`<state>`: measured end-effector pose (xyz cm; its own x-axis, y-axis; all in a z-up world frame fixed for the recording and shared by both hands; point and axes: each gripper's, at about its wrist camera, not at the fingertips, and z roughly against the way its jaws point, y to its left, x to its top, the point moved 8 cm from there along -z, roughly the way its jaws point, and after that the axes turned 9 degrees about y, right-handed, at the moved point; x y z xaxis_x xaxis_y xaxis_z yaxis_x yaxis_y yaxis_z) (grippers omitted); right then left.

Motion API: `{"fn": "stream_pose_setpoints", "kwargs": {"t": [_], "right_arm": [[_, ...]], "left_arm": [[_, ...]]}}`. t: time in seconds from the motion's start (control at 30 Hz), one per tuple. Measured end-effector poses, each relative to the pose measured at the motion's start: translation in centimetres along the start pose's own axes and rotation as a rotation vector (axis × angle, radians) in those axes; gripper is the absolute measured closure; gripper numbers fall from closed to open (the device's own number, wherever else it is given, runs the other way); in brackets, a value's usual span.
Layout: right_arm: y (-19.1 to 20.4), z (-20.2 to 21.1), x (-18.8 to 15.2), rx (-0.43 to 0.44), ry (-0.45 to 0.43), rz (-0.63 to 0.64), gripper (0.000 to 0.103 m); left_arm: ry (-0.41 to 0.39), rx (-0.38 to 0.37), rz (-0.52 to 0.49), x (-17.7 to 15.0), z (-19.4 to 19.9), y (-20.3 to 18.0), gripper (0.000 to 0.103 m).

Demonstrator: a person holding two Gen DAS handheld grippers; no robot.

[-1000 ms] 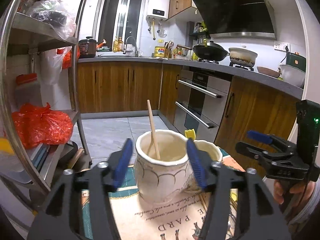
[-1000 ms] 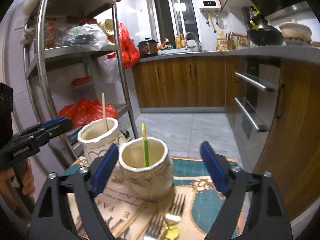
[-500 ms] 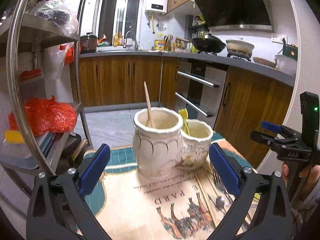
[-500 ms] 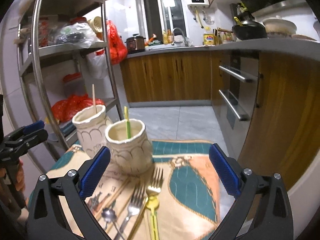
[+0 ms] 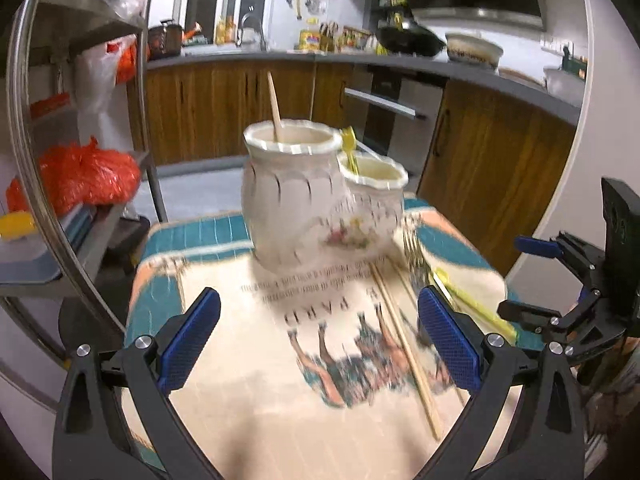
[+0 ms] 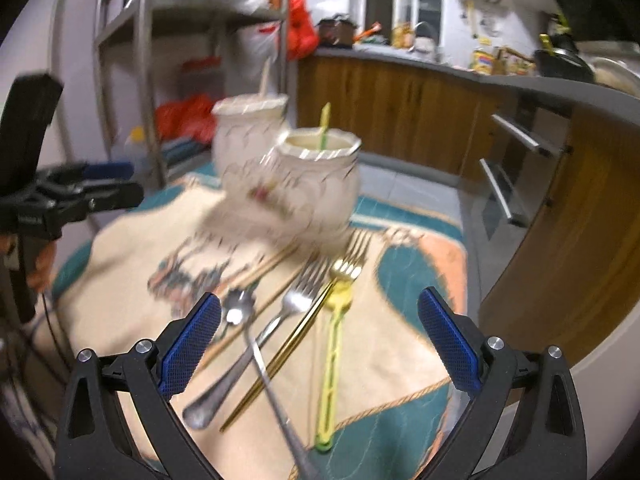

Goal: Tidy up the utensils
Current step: 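Grasp the flower-shaped spoon with the right tool while the left tool grasps another wooden chopstick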

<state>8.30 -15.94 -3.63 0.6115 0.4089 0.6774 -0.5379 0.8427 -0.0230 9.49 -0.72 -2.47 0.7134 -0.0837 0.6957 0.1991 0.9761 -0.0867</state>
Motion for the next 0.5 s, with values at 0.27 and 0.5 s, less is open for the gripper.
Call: {"fn": "stream_pose_setpoints", "kwargs": {"t": [0.27, 0.5], "right_arm": [[2.1, -2.3, -2.1, 0.027, 0.113, 0.081, 0.005], [3.1, -2.8, -2.2, 0.064, 0.149, 0.124, 0.027]], "left_arm": [[0.064, 0.001, -0.013, -2.1, -1.7, -0.7, 0.006], [0.070, -0.008, -0.015, -2.1, -2.1, -1.1, 0.006]]}}
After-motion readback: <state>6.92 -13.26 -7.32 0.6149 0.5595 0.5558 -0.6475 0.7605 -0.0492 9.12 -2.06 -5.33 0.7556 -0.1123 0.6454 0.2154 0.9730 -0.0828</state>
